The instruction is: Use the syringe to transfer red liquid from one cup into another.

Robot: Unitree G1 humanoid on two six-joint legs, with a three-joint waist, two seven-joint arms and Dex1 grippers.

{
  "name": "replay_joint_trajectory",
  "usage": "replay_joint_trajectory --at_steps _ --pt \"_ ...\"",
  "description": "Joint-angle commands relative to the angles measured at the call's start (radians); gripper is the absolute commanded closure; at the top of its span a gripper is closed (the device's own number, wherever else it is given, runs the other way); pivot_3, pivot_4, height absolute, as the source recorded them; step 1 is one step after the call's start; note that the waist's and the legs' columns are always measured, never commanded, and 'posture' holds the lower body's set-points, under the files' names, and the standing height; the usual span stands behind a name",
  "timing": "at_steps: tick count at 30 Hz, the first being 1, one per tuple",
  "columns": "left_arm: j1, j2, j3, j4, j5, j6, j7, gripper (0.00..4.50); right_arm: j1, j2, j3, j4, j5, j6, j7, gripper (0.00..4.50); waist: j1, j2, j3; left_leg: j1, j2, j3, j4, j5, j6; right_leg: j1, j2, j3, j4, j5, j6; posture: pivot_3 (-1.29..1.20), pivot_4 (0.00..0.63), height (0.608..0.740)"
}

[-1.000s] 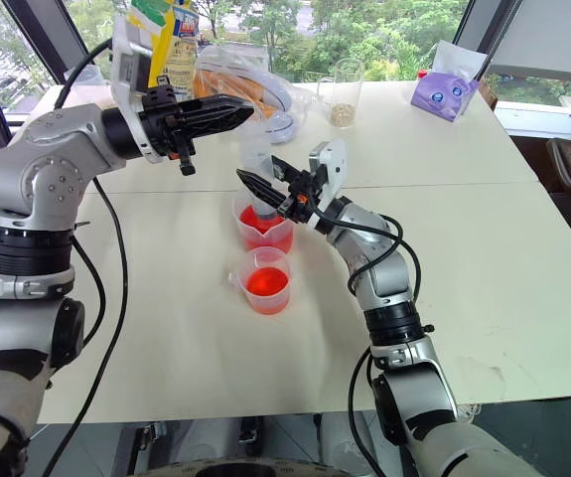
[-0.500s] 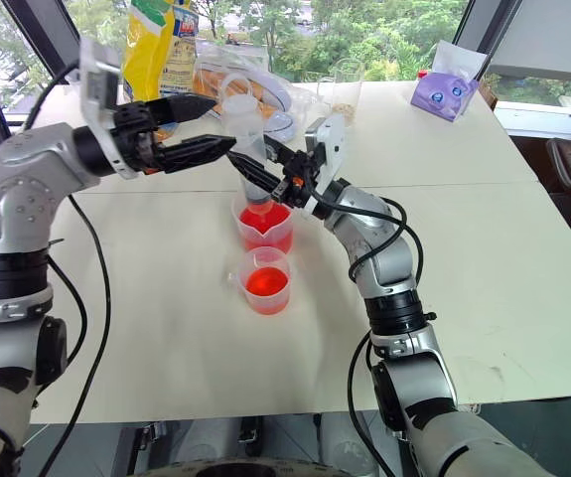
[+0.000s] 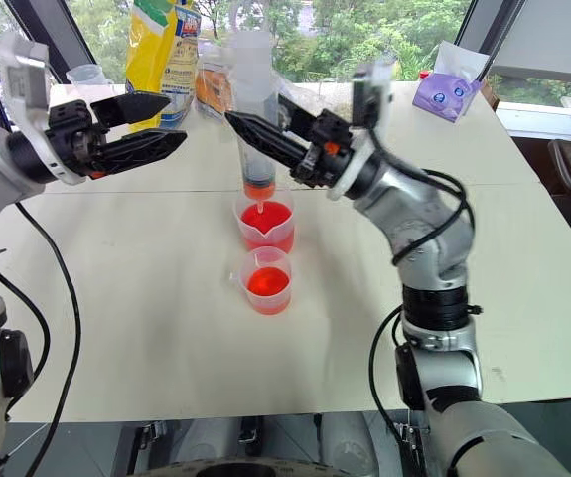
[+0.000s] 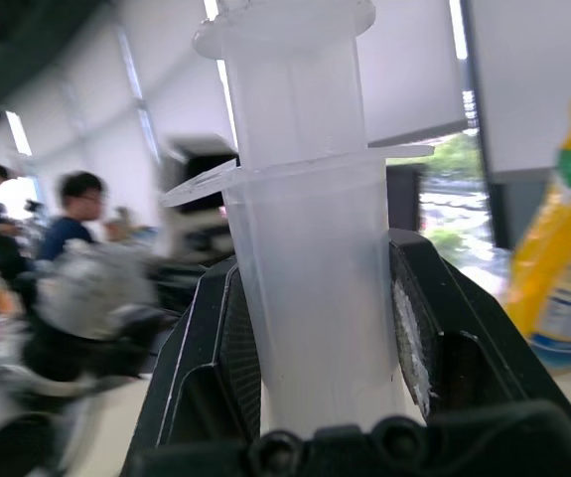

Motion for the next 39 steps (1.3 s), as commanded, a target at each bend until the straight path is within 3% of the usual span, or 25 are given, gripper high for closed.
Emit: replay_joint_trajectory --at_steps 1,8,19,31,34,39 --pt "-0.02 0.017 0.021 -0.029 -0.025 0.001 -0.006 0.01 0.045 -0.045 -0.03 -0.083 0.129 0.087 0.005 3.09 0.0 0.0 0.0 0.0 0.0 0.0 0.0 0.0 0.0 0.0 0.0 0.0 0.0 0.0 0.0 0.0 0.15 0.74" --pt "-0.058 0.001 0.024 -0.034 -0.098 0.042 -0.011 0.01 0.184 -0.048 0.064 -0.141 0.041 0.02 0.031 3.09 -0.001 0.0 0.0 0.0 0.0 0.0 0.0 0.0 0.0 0.0 0.001 0.0 0.0 0.0 0.0 0.0 0.15 0.74" --pt "-0.134 -0.054 -0.002 -0.11 -0.311 0.196 0.059 0.01 0.239 -0.043 0.129 -0.133 -0.036 -0.057 0.05 3.09 0.0 0.0 0.0 0.0 0.0 0.0 0.0 0.0 0.0 0.0 0.001 0.0 0.0 0.0 0.0 0.0 0.15 0.74" --pt "-0.146 -0.116 -0.074 -0.139 -0.337 0.217 0.098 0.01 0.235 -0.043 0.139 -0.118 -0.061 -0.07 0.062 3.09 0.0 0.0 0.0 0.0 0.0 -0.001 0.0 0.0 0.0 0.0 0.001 0.0 0.0 0.0 0.0 0.0 0.15 0.74" --pt "-0.147 -0.123 -0.078 -0.14 -0.349 0.224 0.105 0.86 0.233 -0.043 0.14 -0.117 -0.064 -0.07 0.062 3.09 0.001 0.0 0.0 0.0 0.0 -0.001 0.0 0.0 0.0 0.0 0.001 0.0 0.0 0.0 0.0 0.0 0.15 0.74" --pt "-0.147 -0.126 -0.079 -0.142 -0.358 0.231 0.112 3.35 0.231 -0.043 0.14 -0.114 -0.066 -0.068 0.062 3.09 0.001 0.0 0.0 0.0 0.0 -0.001 0.0 0.0 0.0 0.0 0.001 0.0 0.0 0.0 0.0 0.0 0.15 0.74"
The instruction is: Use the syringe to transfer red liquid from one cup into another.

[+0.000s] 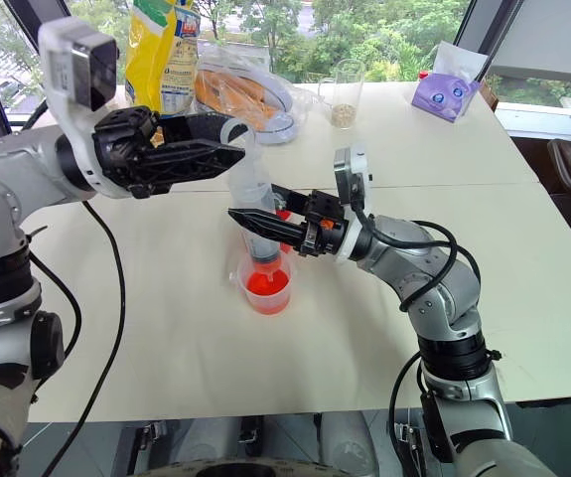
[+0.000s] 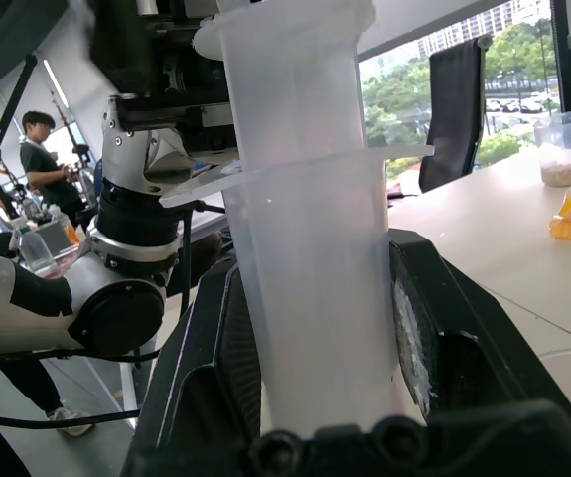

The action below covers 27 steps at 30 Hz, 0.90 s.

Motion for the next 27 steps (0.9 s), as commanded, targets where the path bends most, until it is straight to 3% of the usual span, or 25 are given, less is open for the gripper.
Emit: replay_joint_trajectory --at_steps 1,2,3,27 --pt "-0.027 -0.001 0.005 -0.024 -0.025 0.002 0.001 3.89 -0.014 0.004 -0.004 -0.011 0.002 -0.016 0.005 3.09 0.0 0.0 0.0 0.0 0.0 0.0 0.0 0.0 0.0 0.0 0.0 0.0 0.0 0.0 0.0 0.0 0.15 0.74" --pt "-0.027 -0.002 0.005 -0.026 -0.027 0.003 0.003 4.38 -0.014 0.004 -0.004 -0.01 0.002 -0.016 0.005 3.09 0.0 0.0 0.0 0.0 0.0 0.0 0.0 0.0 0.0 0.0 0.0 0.0 0.0 0.0 0.0 0.0 0.15 0.74" --pt "-0.027 -0.002 0.004 -0.028 -0.028 0.004 0.004 4.45 -0.015 0.005 -0.004 -0.009 0.002 -0.015 0.006 3.09 0.0 0.0 0.0 0.0 0.0 0.0 0.0 0.0 0.0 0.0 0.0 0.0 0.0 0.0 0.0 0.0 0.15 0.74" --pt "0.124 0.052 -0.099 -0.077 0.105 -0.062 -0.136 4.45 -0.138 0.015 -0.084 0.011 0.044 0.015 -0.024 3.09 0.0 0.0 0.0 0.0 0.0 0.0 0.0 0.0 0.0 0.0 0.0 0.0 0.0 0.0 0.0 0.0 0.15 0.74"
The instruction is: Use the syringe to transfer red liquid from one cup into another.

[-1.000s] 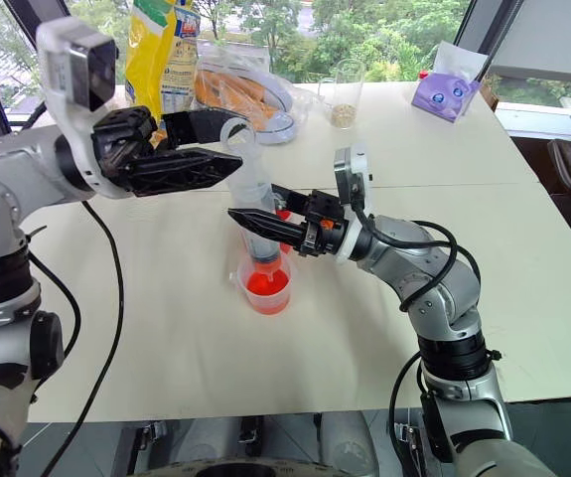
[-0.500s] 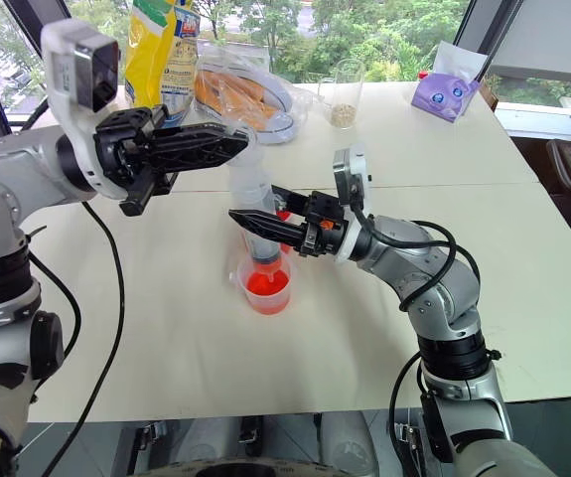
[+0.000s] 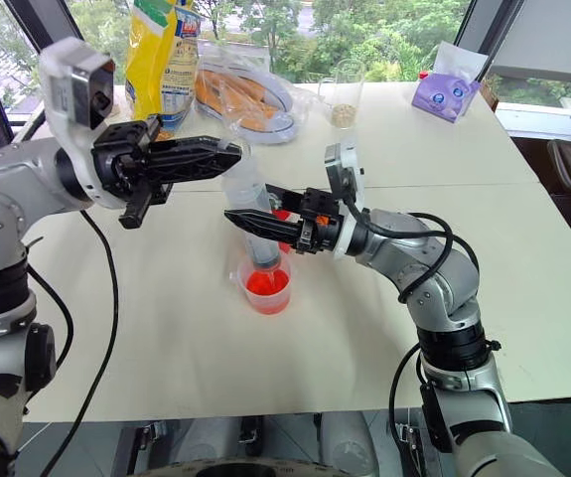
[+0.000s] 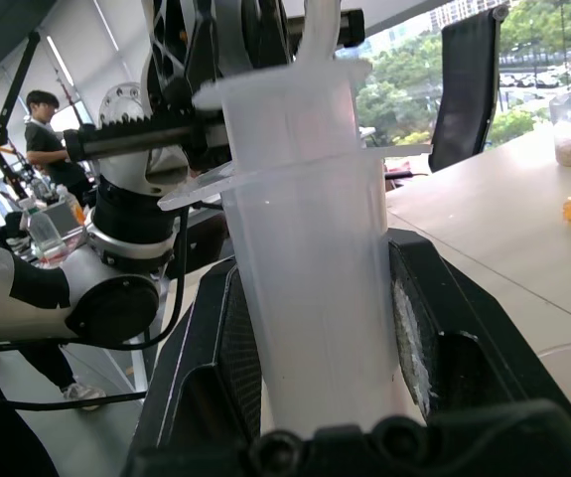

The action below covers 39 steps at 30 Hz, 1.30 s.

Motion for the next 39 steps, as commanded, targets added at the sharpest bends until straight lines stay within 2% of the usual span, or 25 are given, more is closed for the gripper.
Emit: replay_joint_trajectory --at_steps 1,10,16,22,23,24,30,31,39 --pt "0.044 0.018 -0.071 -0.052 0.017 0.029 -0.038 4.45 -0.081 0.021 -0.094 -0.02 0.055 -0.043 -0.037 3.09 0.0 0.0 0.0 0.0 0.0 0.0 0.0 0.0 0.0 0.0 0.0 0.0 0.0 0.0 0.0 0.0 0.15 0.74" --pt "0.072 0.014 -0.08 -0.062 0.018 0.017 -0.036 4.45 -0.118 0.022 -0.119 -0.008 0.082 -0.013 -0.051 3.09 0.0 0.0 0.0 0.0 0.0 0.0 0.0 0.0 0.0 0.0 0.0 0.0 0.0 0.0 0.0 0.0 0.15 0.74" --pt "0.044 0.019 -0.039 -0.031 0.01 0.009 -0.014 4.45 -0.086 0.019 -0.11 -0.011 0.083 0.004 -0.054 3.09 0.0 0.0 0.0 0.0 0.0 0.0 0.0 0.0 0.0 0.0 0.0 0.0 0.0 0.0 0.0 0.0 0.15 0.74" --pt "-0.025 0.011 0.054 0.052 -0.041 0.022 0.062 4.45 -0.034 0.025 -0.08 -0.029 0.09 0.019 -0.063 3.09 0.0 0.0 0.0 0.0 0.0 0.0 0.0 0.0 0.0 0.0 0.0 0.0 0.0 0.0 0.0 0.0 0.15 0.74" --pt "-0.035 0.015 0.069 0.07 -0.05 0.027 0.07 3.63 -0.028 0.027 -0.078 -0.031 0.098 0.027 -0.068 3.09 0.0 0.0 0.0 0.0 0.0 0.0 0.0 0.0 0.0 0.0 0.0 0.0 0.0 0.0 0.0 0.0 0.15 0.74" --pt "-0.041 0.017 0.079 0.078 -0.057 0.033 0.077 3.39 -0.024 0.028 -0.079 -0.034 0.105 0.034 -0.073 3.09 0.0 0.0 0.0 0.0 0.0 0.0 0.0 0.0 0.0 0.0 0.0 0.0 0.0 0.0 0.0 0.0 0.15 0.74" --pt "-0.047 0.056 0.122 0.108 -0.043 0.021 0.078 0.28 -0.005 0.029 -0.079 -0.045 0.137 0.06 -0.092 3.09 -0.002 0.0 0.0 0.0 0.0 0.0 0.0 0.0 0.0 0.0 0.0 0.0 0.0 0.0 0.0 0.0 0.15 0.74" --pt "-0.041 0.069 0.132 0.107 -0.043 0.021 0.074 0.07 -0.001 0.03 -0.078 -0.049 0.141 0.063 -0.095 3.09 -0.002 0.0 0.0 0.0 0.0 0.0 0.0 0.0 0.0 0.0 0.0 0.0 0.0 0.0 0.0 0.0 0.15 0.74" --pt "0.123 0.156 0.22 0.023 -0.056 0.02 0.074 0.07 -0.024 0.027 -0.089 -0.036 0.158 0.072 -0.133 3.09 -0.001 0.0 0.0 0.0 0.001 0.0 0.0 0.0 0.0 0.0 0.0 0.0 0.0 0.0 0.0 0.0 0.15 0.74"
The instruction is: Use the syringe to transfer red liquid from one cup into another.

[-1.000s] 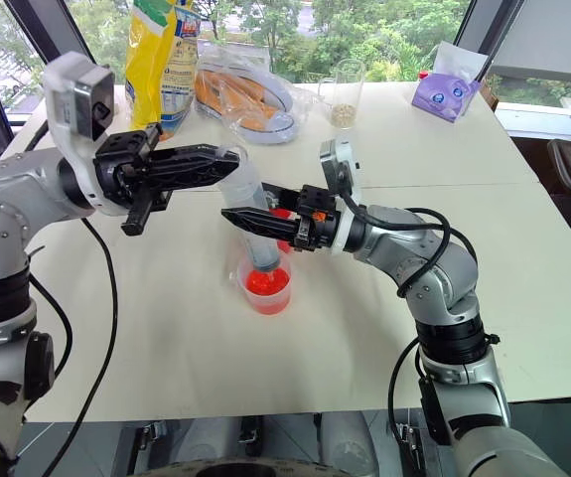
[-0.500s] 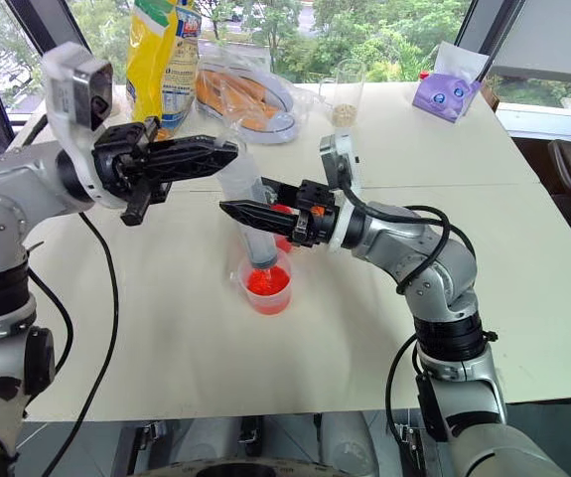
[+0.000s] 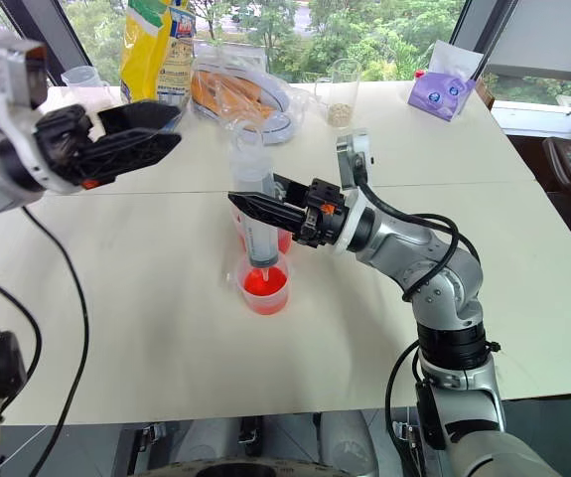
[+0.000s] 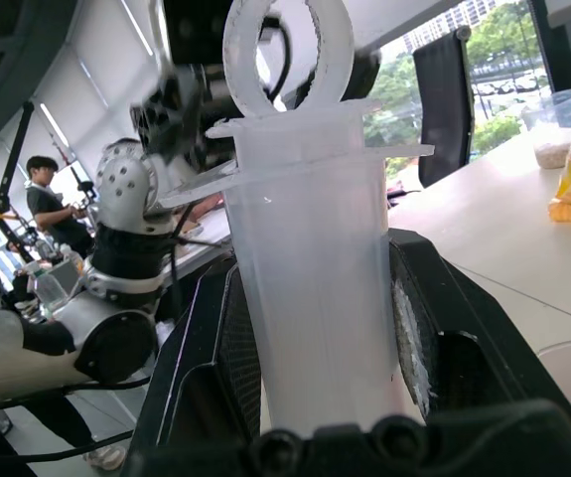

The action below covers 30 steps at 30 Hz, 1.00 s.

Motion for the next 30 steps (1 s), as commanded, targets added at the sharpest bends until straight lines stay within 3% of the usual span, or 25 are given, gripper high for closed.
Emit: replay_joint_trajectory --at_steps 1,8,16,24,30 --pt "0.054 0.025 0.044 -0.08 -0.004 -0.019 0.0 0.07 -0.058 0.001 -0.047 -0.013 0.048 0.011 -0.035 3.09 0.003 0.0 0.0 0.0 0.0 0.0 0.0 0.0 0.0 0.0 0.0 0.0 0.0 0.0 0.0 0.0 0.15 0.74" --pt "0.181 -0.02 0.057 -0.163 0.03 -0.083 0.067 0.07 -0.263 -0.048 -0.219 0.206 0.191 0.149 -0.224 3.09 0.003 0.0 0.0 0.0 -0.001 0.0 0.0 0.0 0.0 0.0 -0.002 0.0 -0.001 0.0 0.0 0.0 0.15 0.74" --pt "0.358 -0.07 0.053 -0.324 0.024 -0.12 0.144 0.07 -0.453 -0.321 -0.133 0.654 0.003 0.558 -0.331 3.09 0.003 0.0 0.0 -0.001 -0.001 0.001 -0.001 -0.001 0.001 0.0 -0.005 0.001 -0.003 -0.002 -0.005 0.0 0.15 0.74" --pt "0.426 -0.094 0.061 -0.379 -0.017 -0.136 0.207 0.07 -0.425 -0.341 -0.05 0.841 -0.19 0.685 -0.337 3.09 0.001 0.0 0.0 -0.001 -0.001 0.002 -0.001 -0.001 0.001 -0.001 -0.002 0.001 -0.003 -0.001 -0.003 0.0 0.15 0.74" --pt "0.46 -0.081 0.057 -0.401 -0.019 -0.142 0.224 0.07 -0.376 -0.316 -0.034 0.845 -0.286 0.692 -0.333 3.09 0.002 0.0 0.0 -0.002 -0.001 0.002 -0.001 -0.001 0.001 -0.001 -0.002 0.001 -0.003 0.0 -0.001 0.0 0.15 0.74"
